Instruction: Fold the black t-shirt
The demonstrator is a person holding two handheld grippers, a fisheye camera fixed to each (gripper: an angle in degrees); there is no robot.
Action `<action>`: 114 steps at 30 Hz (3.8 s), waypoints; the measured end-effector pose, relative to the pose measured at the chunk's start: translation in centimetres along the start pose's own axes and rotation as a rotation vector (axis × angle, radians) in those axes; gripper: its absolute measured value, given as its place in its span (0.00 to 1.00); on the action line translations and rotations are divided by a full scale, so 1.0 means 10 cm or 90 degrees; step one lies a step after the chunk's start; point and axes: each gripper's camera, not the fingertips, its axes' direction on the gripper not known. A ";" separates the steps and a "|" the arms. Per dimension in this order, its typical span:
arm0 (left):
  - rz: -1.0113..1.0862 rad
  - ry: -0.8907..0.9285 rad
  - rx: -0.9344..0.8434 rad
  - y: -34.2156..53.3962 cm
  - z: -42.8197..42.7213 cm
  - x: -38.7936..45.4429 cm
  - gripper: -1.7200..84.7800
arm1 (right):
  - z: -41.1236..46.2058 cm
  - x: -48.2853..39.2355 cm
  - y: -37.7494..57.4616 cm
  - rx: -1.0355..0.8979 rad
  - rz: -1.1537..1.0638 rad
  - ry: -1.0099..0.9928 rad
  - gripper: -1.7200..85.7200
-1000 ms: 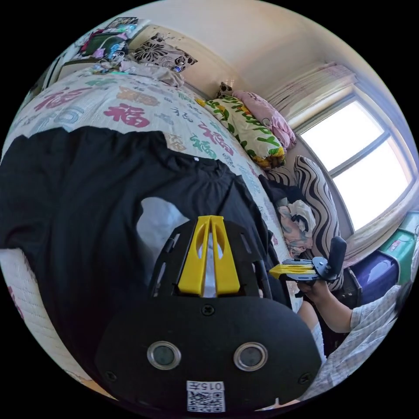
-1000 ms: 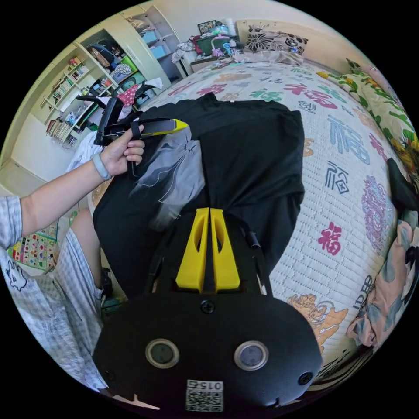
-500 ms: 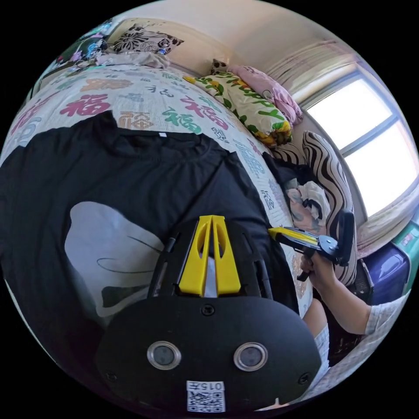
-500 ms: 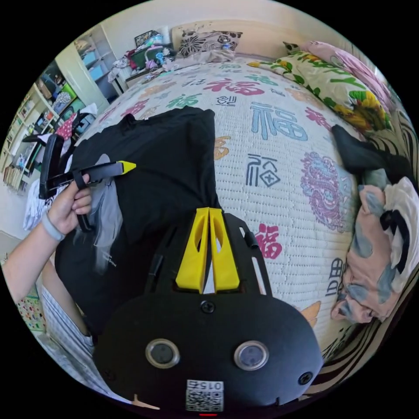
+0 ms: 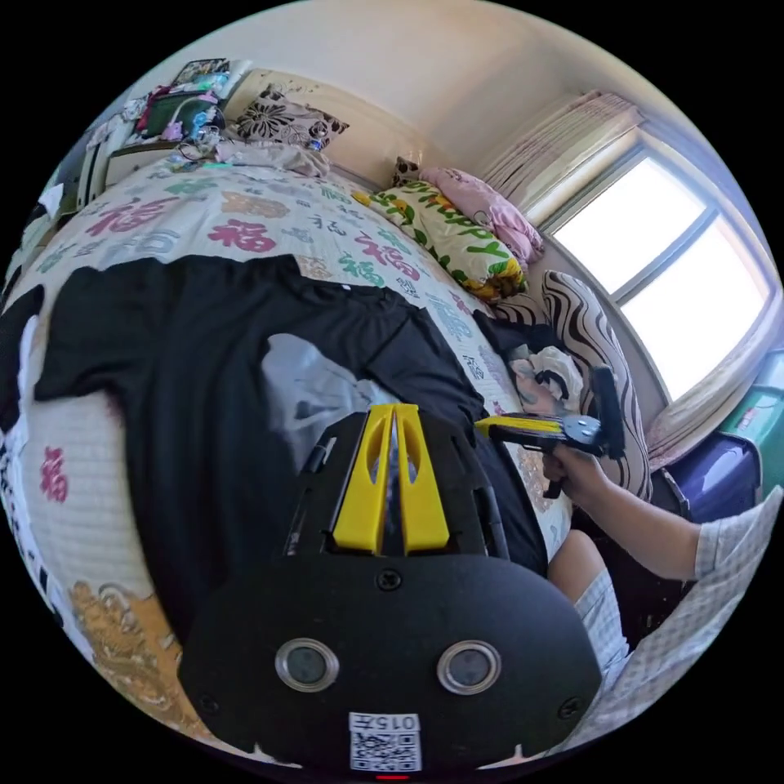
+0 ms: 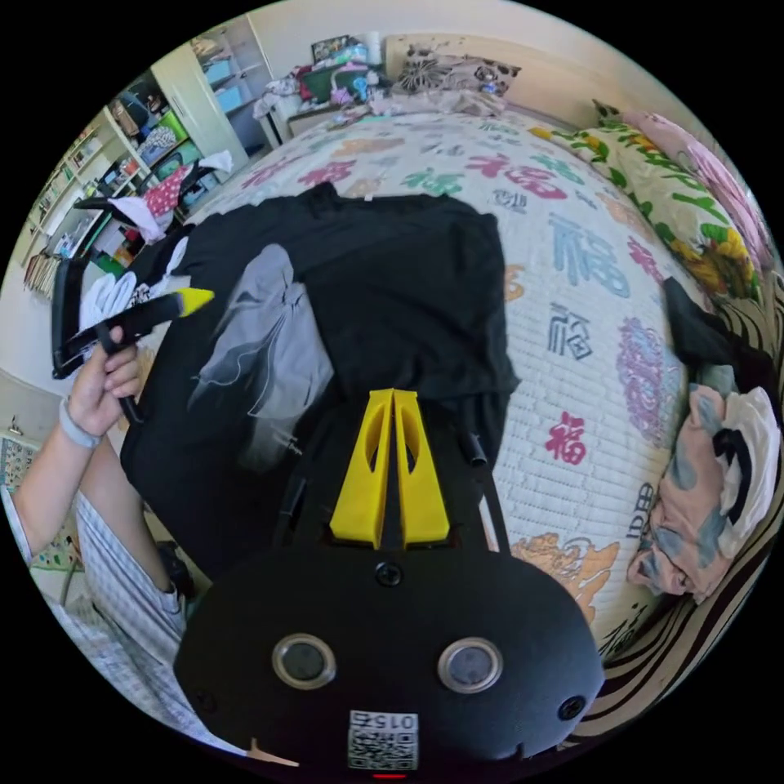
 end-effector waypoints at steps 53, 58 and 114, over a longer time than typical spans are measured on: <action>0.067 -0.190 0.207 0.50 -1.38 -0.19 0.01 | -0.38 -1.28 -3.66 0.072 -0.048 -0.166 0.01; 0.208 -0.142 0.044 0.58 -0.82 0.26 0.01 | -0.14 -0.40 -3.11 0.016 0.085 -0.191 0.01; 0.187 -0.240 -0.152 -2.30 0.52 0.68 0.01 | -1.62 1.39 -2.25 0.022 -0.037 0.027 0.01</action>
